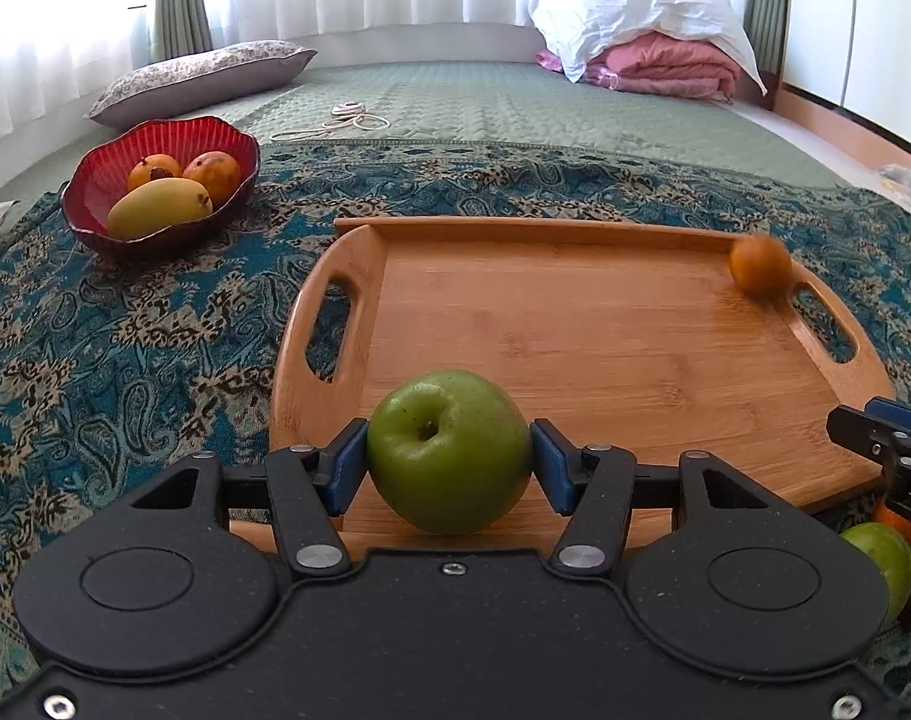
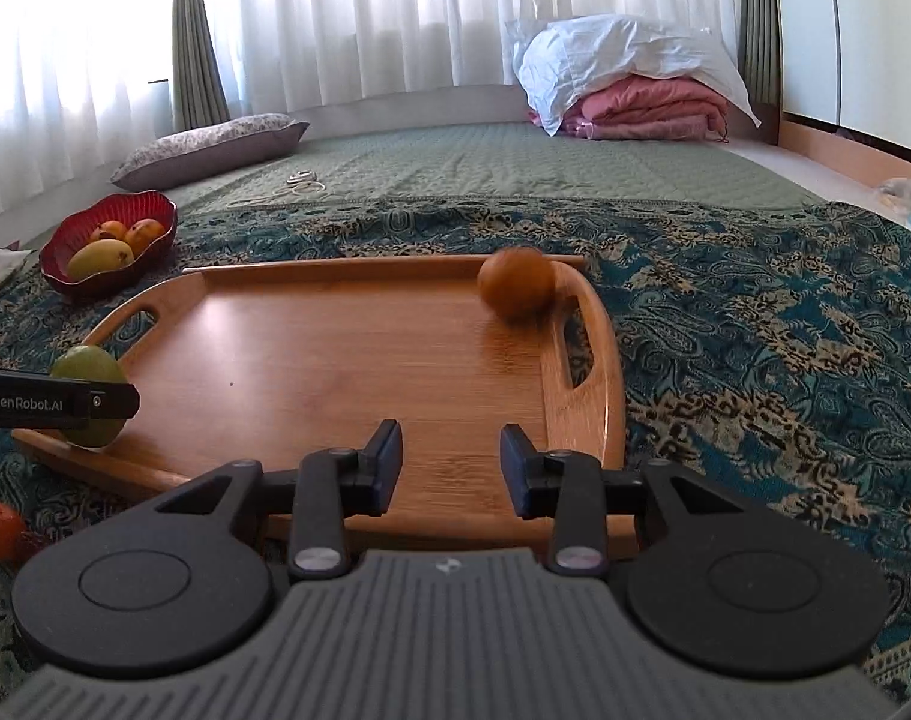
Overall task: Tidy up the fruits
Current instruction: 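Carry the large orange in the right tool and release it on the tray, then lower the green apple onto the tray and open the left tool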
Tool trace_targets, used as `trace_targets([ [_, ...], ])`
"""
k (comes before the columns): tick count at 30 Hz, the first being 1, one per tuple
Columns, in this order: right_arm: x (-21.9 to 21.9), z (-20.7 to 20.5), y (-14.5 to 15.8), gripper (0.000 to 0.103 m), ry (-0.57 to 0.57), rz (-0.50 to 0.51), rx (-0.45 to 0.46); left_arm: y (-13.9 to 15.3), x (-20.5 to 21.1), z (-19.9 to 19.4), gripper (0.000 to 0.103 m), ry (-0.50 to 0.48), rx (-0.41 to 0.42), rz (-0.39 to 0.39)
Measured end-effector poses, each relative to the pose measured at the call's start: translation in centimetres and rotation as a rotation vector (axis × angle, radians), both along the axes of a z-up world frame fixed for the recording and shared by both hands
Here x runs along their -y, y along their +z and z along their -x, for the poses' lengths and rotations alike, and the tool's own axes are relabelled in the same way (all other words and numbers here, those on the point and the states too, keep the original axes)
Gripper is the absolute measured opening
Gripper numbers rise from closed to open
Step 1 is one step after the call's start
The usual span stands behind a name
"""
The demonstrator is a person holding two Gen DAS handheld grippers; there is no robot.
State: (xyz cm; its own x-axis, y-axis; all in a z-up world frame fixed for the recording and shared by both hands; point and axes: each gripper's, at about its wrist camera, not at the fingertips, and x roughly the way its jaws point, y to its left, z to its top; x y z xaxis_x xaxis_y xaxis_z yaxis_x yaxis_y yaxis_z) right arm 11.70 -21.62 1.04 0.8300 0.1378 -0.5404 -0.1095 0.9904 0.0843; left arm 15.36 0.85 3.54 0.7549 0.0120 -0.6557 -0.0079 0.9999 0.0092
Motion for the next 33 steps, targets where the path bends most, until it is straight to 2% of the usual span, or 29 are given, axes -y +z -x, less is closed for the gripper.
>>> trace_targets([
  [3,0.2,0.1,0.0,0.043,-0.001,-0.005,-0.001,-0.2,0.0,-0.3,0.056,-0.004,-0.009,-0.001],
  [5,0.2,0.1,0.1,0.043,-0.002,-0.004,0.001,-0.1,0.1,-0.1,0.056,-0.006,0.019,0.001],
  [9,0.3,0.2,0.2,0.044,0.002,0.000,0.002,1.2,1.2,0.6,0.083,-0.021,0.120,-0.097],
  [10,0.3,0.2,0.2,0.044,0.001,0.000,0.002,1.5,1.5,0.8,0.084,-0.028,0.134,-0.115],
  [12,0.3,0.3,0.3,0.044,0.000,-0.004,0.003,1.7,1.8,0.9,0.084,-0.048,0.134,-0.129],
  [18,0.3,0.8,0.6,0.044,0.003,-0.014,0.009,1.6,1.6,1.4,0.084,-0.045,0.097,-0.069],
  [23,0.2,1.3,1.1,0.044,0.011,-0.015,0.023,1.6,1.5,2.2,0.087,-0.047,0.096,-0.069],
  [28,0.0,1.8,1.4,0.058,0.015,-0.010,0.035,1.4,1.3,3.0,0.090,-0.041,0.091,-0.056],
  [33,0.0,2.4,1.5,0.064,0.016,-0.012,0.039,1.3,1.2,3.9,0.092,-0.036,0.087,-0.051],
])
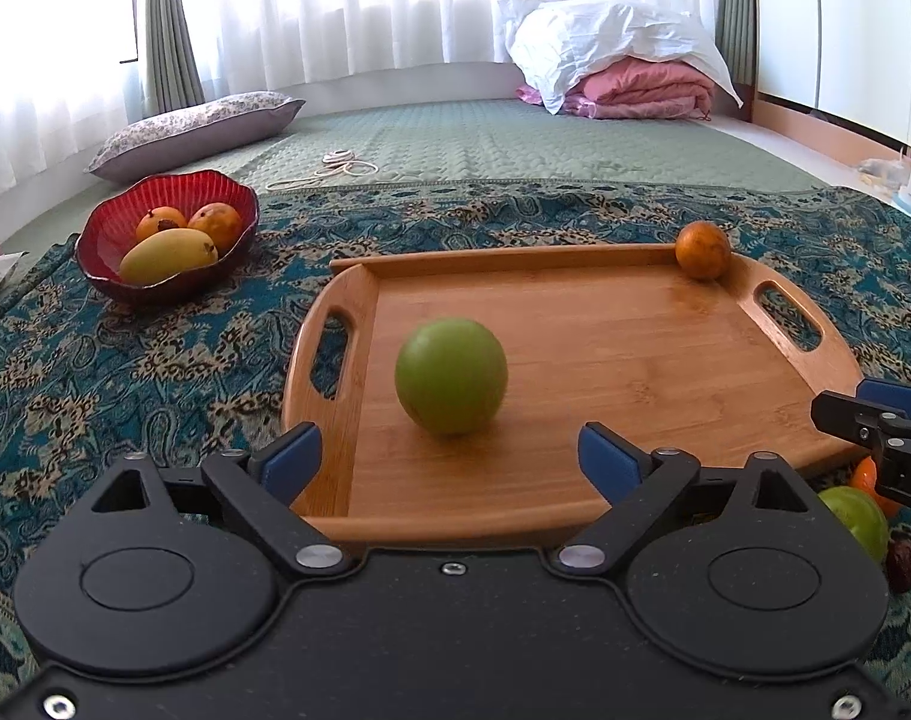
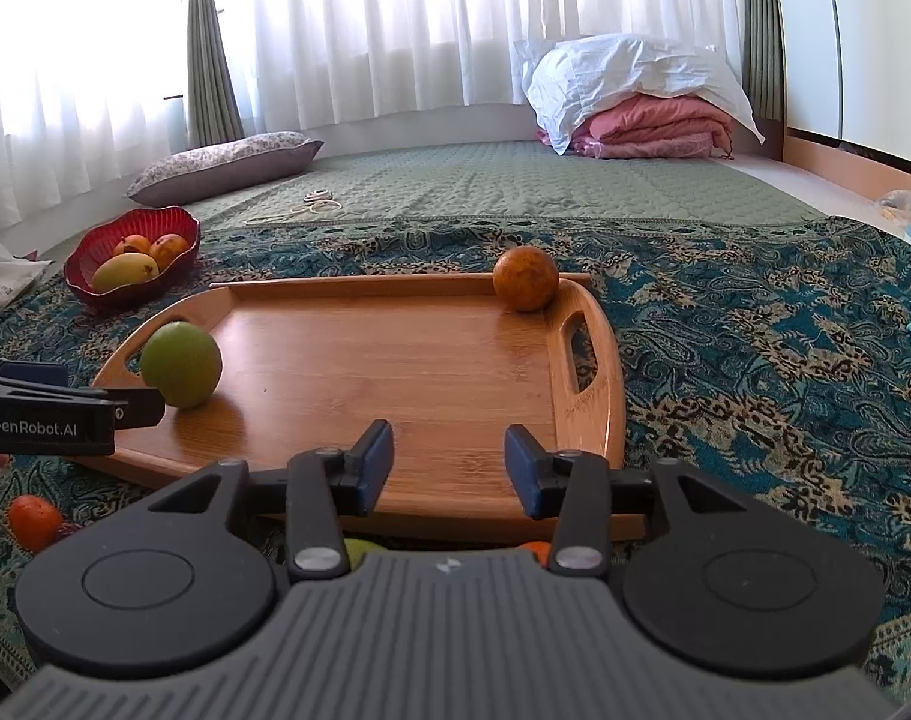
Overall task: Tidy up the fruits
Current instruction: 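Lower the green apple onto the tray and open the left tool, then grasp the dark red date with the left tool while the right tool grasps another green apple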
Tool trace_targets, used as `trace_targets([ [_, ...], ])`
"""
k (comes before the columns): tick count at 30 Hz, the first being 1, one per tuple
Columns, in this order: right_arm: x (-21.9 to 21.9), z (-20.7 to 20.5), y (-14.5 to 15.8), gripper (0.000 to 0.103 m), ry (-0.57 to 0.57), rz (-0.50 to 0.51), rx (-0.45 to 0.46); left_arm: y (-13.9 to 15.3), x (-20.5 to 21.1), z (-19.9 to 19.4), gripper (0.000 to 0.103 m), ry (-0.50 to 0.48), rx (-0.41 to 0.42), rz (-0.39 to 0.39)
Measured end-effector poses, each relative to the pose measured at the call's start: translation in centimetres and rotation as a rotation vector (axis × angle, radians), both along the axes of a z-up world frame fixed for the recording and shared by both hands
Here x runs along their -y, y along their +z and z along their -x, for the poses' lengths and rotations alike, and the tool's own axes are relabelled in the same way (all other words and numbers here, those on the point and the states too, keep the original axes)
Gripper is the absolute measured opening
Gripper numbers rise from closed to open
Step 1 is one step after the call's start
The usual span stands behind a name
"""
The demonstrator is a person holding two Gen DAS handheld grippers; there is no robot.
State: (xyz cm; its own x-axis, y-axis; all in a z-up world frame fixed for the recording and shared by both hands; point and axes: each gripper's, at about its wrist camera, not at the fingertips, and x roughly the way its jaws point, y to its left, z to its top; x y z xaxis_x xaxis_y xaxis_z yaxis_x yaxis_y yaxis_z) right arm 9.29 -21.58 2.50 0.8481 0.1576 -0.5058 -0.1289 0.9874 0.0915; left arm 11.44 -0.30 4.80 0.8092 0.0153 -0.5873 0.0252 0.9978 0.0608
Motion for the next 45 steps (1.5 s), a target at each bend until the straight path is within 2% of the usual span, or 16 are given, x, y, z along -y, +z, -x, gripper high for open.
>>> trace_targets([
  [10,0.1,1.9,0.0,0.083,0.018,-0.016,0.048,-0.4,0.0,1.9,0.096,-0.010,-0.004,0.010],
  [16,-0.5,3.0,-0.3,0.088,0.039,0.013,0.077,-0.7,-0.1,2.6,0.098,-0.011,-0.009,0.020],
  [28,-0.2,4.5,-1.3,0.089,0.026,0.028,0.084,-1.5,-0.1,4.4,0.101,-0.019,-0.012,0.031],
  [39,-1.0,6.6,-1.8,0.089,0.065,0.106,0.114,-2.3,1.0,6.0,0.102,-0.077,-0.009,0.039],
  [45,-1.9,8.0,-2.0,0.080,0.100,0.141,0.136,-2.5,2.0,7.2,0.098,-0.132,0.013,0.036],
])
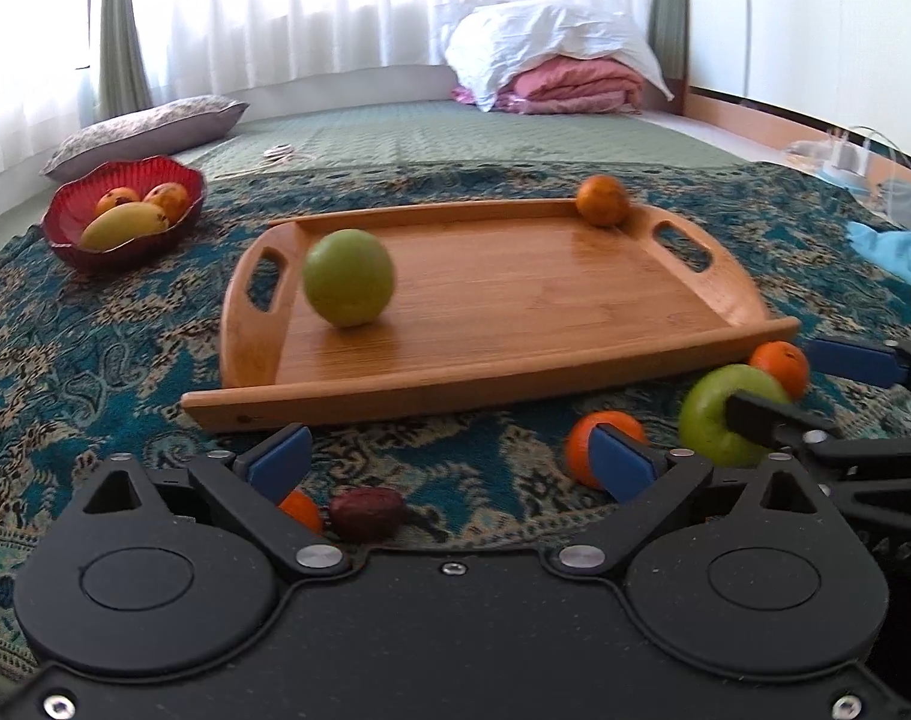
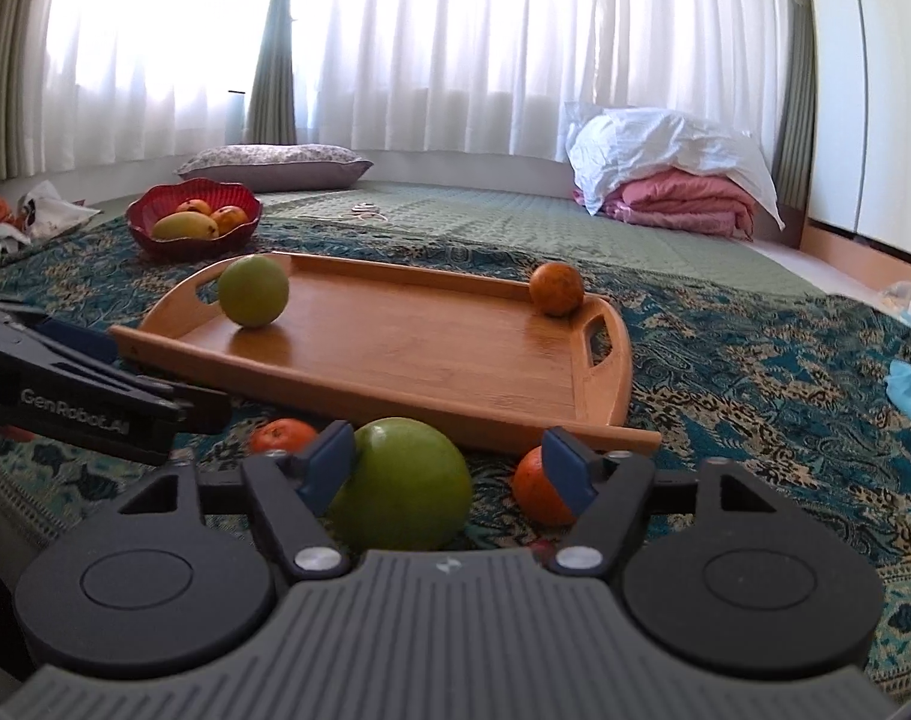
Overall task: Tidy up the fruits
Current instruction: 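Grasp the dark red date with the left tool while the right tool grasps another green apple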
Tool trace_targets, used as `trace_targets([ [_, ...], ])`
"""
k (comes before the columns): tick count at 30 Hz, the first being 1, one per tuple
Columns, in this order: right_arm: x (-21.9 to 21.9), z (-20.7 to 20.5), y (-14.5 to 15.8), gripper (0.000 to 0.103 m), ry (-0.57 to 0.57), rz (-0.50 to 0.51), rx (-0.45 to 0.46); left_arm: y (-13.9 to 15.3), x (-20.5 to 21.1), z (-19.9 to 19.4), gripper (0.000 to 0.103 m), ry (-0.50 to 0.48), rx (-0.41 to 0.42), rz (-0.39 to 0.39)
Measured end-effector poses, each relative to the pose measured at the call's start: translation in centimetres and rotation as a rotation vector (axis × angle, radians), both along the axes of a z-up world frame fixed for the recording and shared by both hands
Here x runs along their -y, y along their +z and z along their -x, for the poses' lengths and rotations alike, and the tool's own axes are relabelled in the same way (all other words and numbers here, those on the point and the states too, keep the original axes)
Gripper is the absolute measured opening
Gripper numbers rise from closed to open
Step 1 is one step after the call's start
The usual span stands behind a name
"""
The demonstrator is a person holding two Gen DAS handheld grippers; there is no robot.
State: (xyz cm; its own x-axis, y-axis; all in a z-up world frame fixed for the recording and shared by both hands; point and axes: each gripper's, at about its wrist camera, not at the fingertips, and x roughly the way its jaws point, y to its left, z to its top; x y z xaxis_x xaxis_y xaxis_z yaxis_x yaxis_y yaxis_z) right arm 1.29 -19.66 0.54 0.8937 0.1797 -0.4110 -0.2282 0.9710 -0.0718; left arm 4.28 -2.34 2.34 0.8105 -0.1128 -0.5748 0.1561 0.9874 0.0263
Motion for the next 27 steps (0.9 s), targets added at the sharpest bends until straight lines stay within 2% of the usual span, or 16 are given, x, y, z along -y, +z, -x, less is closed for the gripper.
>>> trace_targets([
  [6,-0.8,0.8,-0.7,0.076,0.052,0.025,-0.028,-0.4,0.8,0.8,0.089,-0.011,0.010,-0.032],
  [14,-1.3,0.7,-1.4,0.075,0.058,0.024,-0.047,-0.6,-1.3,1.1,0.074,0.099,0.047,-0.041],
  [17,-1.2,0.3,-1.5,0.071,0.046,0.014,-0.051,-0.6,-2.0,1.4,0.064,0.102,0.050,-0.040],
  [19,-1.1,0.0,-1.6,0.067,0.034,0.009,-0.056,-0.6,-2.1,1.7,0.047,0.084,0.047,-0.045],
  [22,-0.9,-0.5,-1.8,0.064,0.019,0.001,-0.066,-0.8,-2.1,2.2,0.036,0.057,0.013,-0.011],
  [24,-0.7,-0.7,-1.8,0.061,0.012,-0.006,-0.073,-1.0,-2.1,2.4,0.034,0.053,-0.001,0.004],
  [27,-0.4,-1.0,-1.9,0.061,0.012,-0.026,-0.085,-1.5,-2.0,2.4,0.034,0.071,-0.012,-0.026],
])
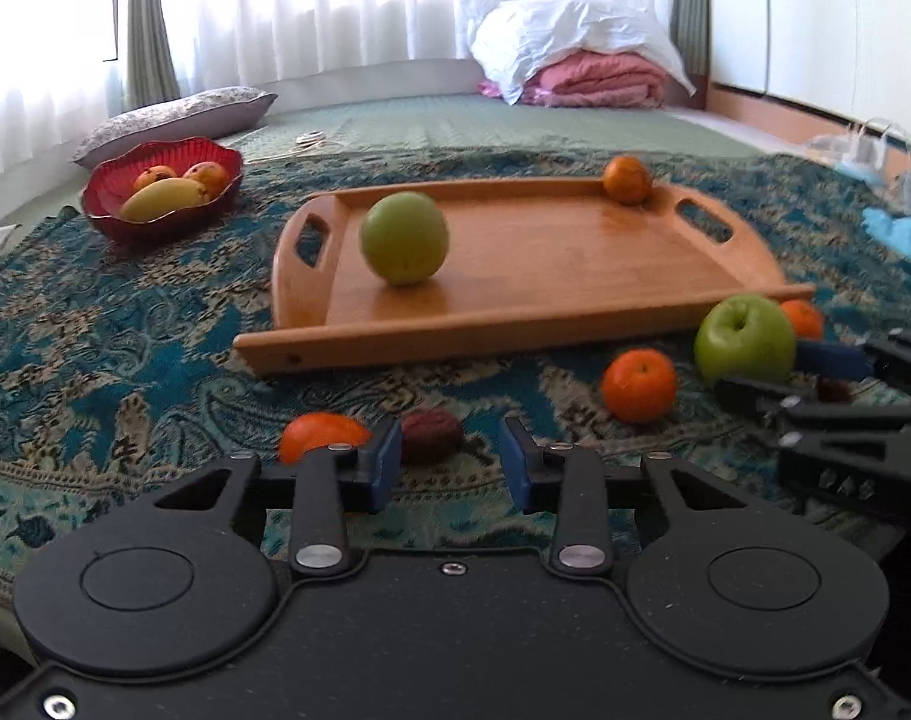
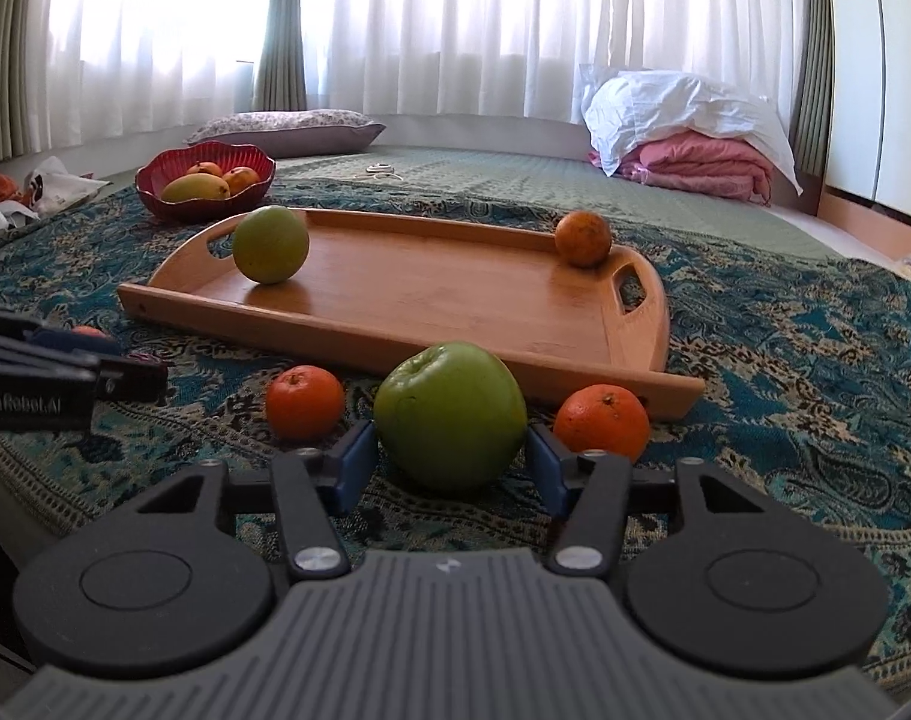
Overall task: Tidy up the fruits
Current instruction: 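Grasp the dark red date with the left tool while the right tool grasps another green apple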
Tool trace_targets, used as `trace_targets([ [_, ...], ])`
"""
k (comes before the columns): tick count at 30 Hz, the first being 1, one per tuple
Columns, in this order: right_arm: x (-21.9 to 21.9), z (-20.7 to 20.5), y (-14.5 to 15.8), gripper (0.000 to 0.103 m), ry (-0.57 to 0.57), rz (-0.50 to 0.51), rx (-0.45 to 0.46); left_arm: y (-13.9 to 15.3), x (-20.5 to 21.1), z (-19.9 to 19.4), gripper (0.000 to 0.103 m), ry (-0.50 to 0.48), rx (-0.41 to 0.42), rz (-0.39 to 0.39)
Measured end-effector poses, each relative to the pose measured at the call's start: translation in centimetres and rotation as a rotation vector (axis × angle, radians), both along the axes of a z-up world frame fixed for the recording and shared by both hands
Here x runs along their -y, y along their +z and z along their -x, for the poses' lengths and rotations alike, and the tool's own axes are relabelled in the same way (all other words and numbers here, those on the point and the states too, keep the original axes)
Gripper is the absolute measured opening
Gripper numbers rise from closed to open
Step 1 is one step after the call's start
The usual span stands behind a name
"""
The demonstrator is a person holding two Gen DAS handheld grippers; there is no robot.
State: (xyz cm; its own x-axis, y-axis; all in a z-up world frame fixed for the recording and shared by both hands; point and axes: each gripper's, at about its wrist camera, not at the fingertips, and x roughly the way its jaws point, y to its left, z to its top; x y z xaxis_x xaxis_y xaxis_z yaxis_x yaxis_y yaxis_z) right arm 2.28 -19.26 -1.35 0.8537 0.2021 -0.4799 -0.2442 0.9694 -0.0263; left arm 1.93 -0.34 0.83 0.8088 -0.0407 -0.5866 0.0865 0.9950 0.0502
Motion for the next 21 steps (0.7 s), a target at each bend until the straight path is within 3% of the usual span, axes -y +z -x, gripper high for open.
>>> trace_targets([
  [4,0.1,-0.4,-0.1,0.060,-0.003,-0.015,-0.008,-0.8,-0.4,-0.7,0.035,0.023,-0.032,0.032],
  [11,-0.2,-0.8,0.0,0.059,-0.005,-0.015,-0.003,-1.2,-0.4,-2.0,0.035,0.035,-0.016,0.031],
  [15,-0.2,-1.1,-0.1,0.058,-0.005,-0.014,0.001,-1.4,-0.2,-2.4,0.028,0.040,-0.010,0.033],
  [21,-0.2,-1.1,0.0,0.057,-0.021,-0.033,0.016,-0.9,-0.2,-2.2,0.028,0.044,0.013,0.039],
])
